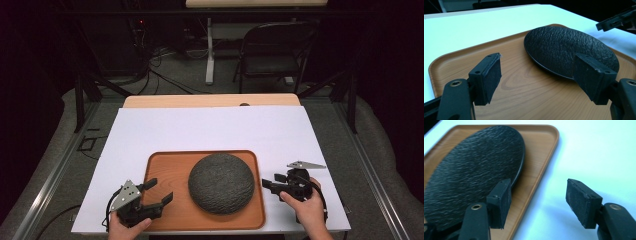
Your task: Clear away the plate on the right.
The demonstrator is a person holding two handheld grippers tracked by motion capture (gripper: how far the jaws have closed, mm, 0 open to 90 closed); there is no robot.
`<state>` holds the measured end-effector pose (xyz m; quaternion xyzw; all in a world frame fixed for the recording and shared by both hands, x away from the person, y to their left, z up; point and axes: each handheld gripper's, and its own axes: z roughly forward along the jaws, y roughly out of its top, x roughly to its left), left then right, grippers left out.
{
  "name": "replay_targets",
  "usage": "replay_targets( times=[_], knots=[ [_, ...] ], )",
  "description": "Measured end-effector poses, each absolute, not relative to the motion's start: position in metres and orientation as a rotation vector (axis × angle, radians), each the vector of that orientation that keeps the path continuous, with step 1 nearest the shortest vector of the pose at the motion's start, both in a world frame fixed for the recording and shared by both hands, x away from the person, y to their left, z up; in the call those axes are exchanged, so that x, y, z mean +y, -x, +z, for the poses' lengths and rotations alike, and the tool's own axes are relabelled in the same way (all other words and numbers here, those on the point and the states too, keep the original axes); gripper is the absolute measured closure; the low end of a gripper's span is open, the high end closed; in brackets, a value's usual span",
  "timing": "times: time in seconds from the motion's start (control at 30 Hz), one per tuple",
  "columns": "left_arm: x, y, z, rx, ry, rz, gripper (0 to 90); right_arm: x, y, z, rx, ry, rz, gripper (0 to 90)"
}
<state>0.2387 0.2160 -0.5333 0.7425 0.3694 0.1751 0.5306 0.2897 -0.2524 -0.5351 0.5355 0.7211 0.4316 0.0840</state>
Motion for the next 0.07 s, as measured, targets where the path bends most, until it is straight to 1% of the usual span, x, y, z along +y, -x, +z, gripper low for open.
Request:
replay_targets(
  times=[0.07],
  knots=[
    [0.2162,-0.2397,-0.5336,0.889,-1.775,0.407,23.4,-0.2556,-0.2881,-0.5372,2.152,-1.604,1.342,39.6]
  ],
)
